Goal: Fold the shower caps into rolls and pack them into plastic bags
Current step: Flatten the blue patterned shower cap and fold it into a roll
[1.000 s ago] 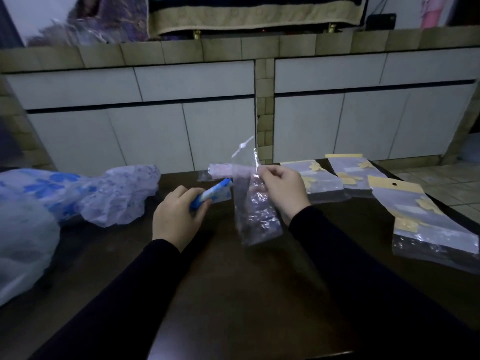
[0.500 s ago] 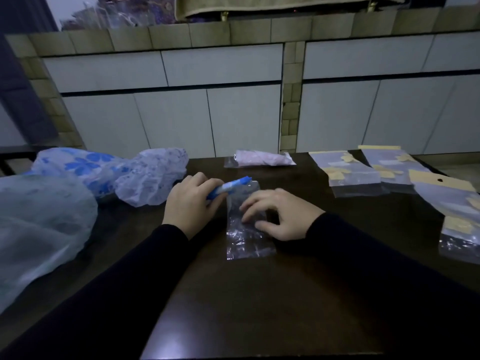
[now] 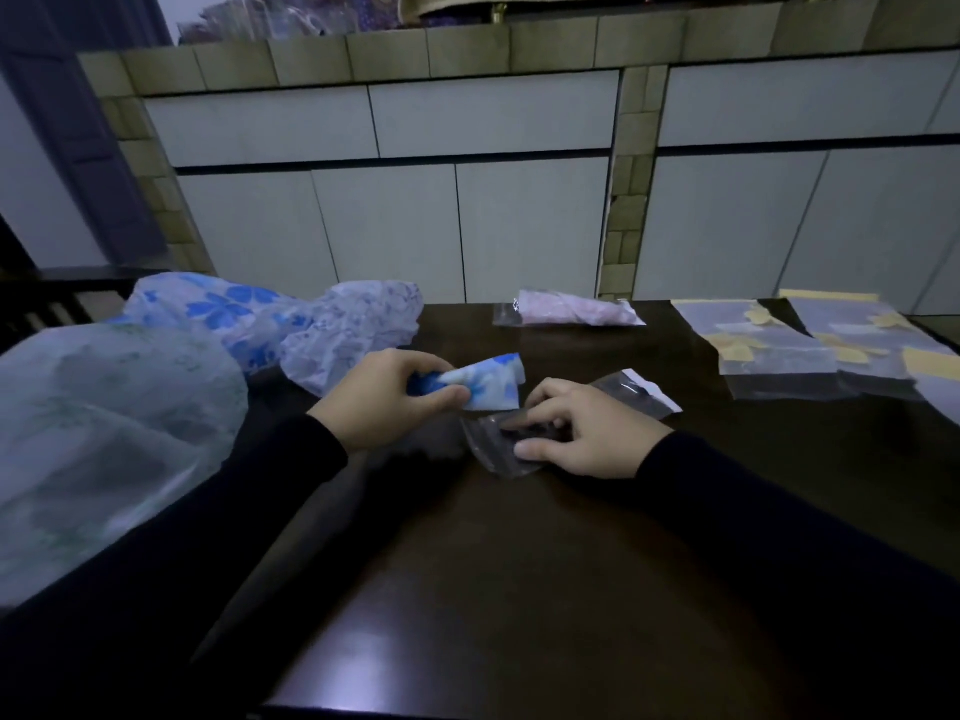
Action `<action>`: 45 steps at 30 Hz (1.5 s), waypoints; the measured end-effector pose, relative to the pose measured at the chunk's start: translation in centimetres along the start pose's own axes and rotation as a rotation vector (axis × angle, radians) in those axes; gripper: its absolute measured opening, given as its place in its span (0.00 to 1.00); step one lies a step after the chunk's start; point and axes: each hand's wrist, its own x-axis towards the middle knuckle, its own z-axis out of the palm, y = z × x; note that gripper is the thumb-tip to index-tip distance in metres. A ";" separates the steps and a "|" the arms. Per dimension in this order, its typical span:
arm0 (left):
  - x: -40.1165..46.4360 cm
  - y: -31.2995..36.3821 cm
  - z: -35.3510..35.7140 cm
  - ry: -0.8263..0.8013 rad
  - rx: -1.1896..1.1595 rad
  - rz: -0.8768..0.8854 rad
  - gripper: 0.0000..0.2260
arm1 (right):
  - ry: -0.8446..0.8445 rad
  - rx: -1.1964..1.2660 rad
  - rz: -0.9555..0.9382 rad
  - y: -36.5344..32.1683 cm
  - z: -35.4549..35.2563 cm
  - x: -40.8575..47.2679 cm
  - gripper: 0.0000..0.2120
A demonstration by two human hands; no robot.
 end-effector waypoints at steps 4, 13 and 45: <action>0.0 0.2 -0.9 -0.221 -0.012 -0.098 0.14 | 0.041 0.051 0.053 0.1 0.2 0.1 0.12; -0.3 -0.3 -1.5 -0.405 0.130 -0.271 0.19 | 0.160 -0.068 0.058 0.0 0.6 -0.2 0.13; -0.4 -0.9 -1.6 -0.206 0.127 -0.187 0.11 | 0.333 0.040 0.013 -0.2 1.6 0.0 0.17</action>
